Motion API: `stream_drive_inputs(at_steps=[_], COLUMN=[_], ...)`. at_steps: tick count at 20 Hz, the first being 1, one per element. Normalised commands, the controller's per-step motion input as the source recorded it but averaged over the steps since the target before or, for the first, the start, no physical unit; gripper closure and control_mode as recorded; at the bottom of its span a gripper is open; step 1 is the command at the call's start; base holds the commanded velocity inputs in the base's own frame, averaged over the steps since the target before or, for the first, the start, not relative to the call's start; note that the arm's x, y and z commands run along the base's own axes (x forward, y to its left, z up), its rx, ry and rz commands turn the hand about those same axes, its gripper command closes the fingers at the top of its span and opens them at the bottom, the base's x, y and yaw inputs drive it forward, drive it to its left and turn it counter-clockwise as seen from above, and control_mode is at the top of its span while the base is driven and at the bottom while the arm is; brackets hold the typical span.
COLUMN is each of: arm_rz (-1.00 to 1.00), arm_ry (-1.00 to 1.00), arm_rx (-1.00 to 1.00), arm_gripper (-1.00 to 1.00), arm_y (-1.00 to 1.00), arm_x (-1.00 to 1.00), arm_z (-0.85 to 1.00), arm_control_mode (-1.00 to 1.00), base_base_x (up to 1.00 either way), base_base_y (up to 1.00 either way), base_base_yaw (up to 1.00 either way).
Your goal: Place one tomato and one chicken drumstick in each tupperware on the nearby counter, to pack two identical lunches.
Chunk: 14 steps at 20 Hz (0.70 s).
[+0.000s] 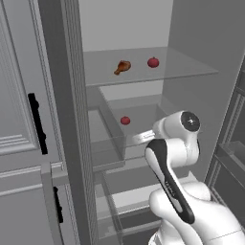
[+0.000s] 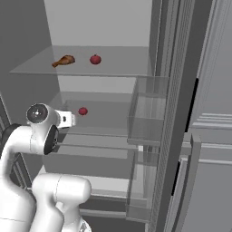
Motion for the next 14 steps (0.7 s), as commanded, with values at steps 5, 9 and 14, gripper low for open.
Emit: stream_drive_inputs(at_steps=[5,9,14], arm_rz=[-0.04,-0.02,-0.01], arm_ry=[0.06,0.07,0.05], arm_rx=[0.00,0.00,0.00], arm_gripper=[-1.00,-1.00,-1.00], arm_y=[0.00,0.00,0.00], arm_x=[0.56,0.64,0.71], arm_z=[0.00,0.00,-0.14], arm_control_mode=[-1.00,-1.00,-1.00], base_base_x=[0.00,0.00,0.00], base_base_y=[0.00,0.00,0.00], base_base_yaw=[0.00,0.00,0.00])
